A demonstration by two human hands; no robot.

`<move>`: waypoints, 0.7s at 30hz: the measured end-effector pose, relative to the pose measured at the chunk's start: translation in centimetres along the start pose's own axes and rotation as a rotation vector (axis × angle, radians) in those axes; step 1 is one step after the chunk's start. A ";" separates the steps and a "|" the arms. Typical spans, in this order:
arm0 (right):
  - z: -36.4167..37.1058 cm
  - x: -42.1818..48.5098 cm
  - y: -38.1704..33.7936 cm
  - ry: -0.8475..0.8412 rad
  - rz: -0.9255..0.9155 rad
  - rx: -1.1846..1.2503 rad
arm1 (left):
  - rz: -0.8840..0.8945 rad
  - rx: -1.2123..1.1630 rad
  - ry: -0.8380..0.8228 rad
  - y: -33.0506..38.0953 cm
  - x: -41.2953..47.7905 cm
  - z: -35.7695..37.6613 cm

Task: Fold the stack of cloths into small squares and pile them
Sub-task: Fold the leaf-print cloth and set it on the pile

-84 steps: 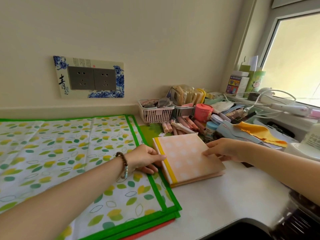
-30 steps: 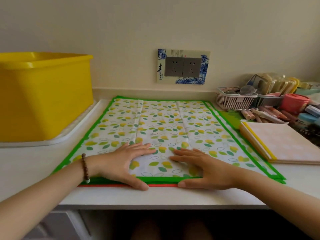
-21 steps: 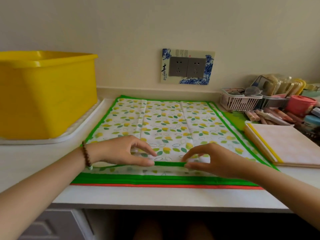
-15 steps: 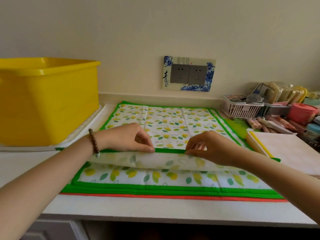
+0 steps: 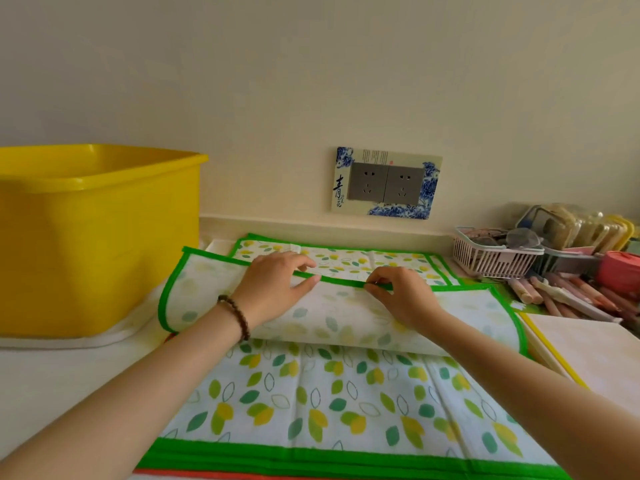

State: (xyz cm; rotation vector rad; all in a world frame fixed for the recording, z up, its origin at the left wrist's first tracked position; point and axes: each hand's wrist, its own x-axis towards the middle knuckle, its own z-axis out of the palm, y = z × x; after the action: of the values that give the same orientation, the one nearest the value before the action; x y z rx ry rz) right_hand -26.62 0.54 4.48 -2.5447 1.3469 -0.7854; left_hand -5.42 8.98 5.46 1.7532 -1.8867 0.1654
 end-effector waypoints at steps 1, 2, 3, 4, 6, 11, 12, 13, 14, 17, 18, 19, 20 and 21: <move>0.3 0.5 0.3 -0.001 0.015 0.010 | 0.002 -0.003 -0.006 0.0 -0.1 0.3; 0.6 1.0 0.5 -0.004 0.031 0.018 | -0.001 -0.009 -0.021 0.0 -0.2 0.7; 0.9 1.5 0.8 -0.007 0.042 0.024 | -0.007 -0.016 -0.043 0.0 -0.2 1.0; 1.2 2.0 1.0 -0.013 0.053 0.028 | -0.013 -0.021 -0.073 -0.1 -0.2 1.3; 1.7 2.9 1.4 -0.029 0.072 0.024 | -0.018 -0.019 -0.145 -0.3 -0.2 1.9; 2.6 4.2 1.3 -0.061 0.108 0.000 | -0.048 -0.015 -0.286 -0.8 -0.5 3.5; 2.7 4.2 1.1 -0.058 0.107 0.000 | -0.052 0.002 -0.302 -1.0 -0.6 3.8; 2.9 4.1 0.8 -0.060 0.100 0.004 | -0.058 0.019 -0.323 -1.1 -0.6 4.1; 3.2 3.8 0.4 -0.074 0.091 0.009 | -0.068 0.032 -0.349 -1.3 -0.7 4.3; 4.7 2.7 -0.8 -0.141 0.048 0.021 | -0.098 0.040 -0.436 -1.5 -0.8 5.1; 5.3 2.3 -1.2 -0.160 0.041 0.020 | -0.103 0.040 -0.452 -1.5 -0.9 5.4; 5.8 2.0 -1.5 -0.176 0.034 0.013 | -0.107 0.040 -0.461 -1.5 -1.0 5.7; 6.4 1.8 -1.8 -0.190 0.025 0.001 | -0.110 0.041 -0.463 -1.5 -1.1 6.0; 6.8 1.5 -2.1 -0.199 0.012 -0.014 | -0.115 0.041 -0.464 -1.5 -1.2 6.2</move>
State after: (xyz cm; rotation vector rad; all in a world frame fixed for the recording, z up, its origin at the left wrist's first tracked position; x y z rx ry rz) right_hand -20.90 -0.12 0.00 -2.5438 1.3061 -0.5059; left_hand -5.86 7.07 -0.75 2.0532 -2.0946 -0.2713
